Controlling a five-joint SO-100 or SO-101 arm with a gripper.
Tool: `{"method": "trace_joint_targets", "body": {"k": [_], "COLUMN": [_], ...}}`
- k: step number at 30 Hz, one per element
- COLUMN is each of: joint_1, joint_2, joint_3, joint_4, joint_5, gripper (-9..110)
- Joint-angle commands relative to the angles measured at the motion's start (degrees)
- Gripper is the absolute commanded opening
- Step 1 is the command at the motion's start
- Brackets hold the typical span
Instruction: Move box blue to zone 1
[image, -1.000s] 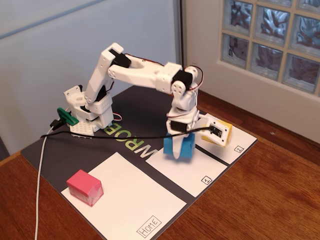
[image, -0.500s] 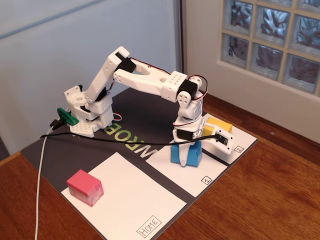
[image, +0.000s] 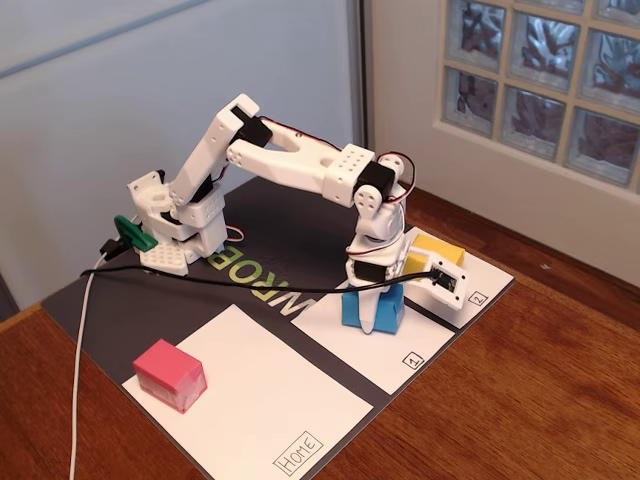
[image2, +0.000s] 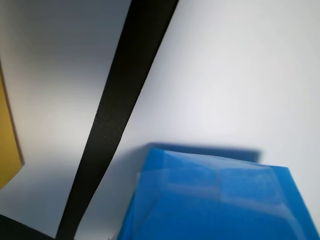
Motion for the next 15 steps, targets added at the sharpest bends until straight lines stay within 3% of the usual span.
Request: {"method": "trace_joint_targets", "body": {"k": [1, 15], "joint_1": [1.58, 2.02], "joint_2": [1.05, 4.39], "joint_3": [-1.05, -1.14], "joint_4": [-0.35, 0.35], "joint_5": [-0.88, -0.44], "gripper": [31, 44]}}
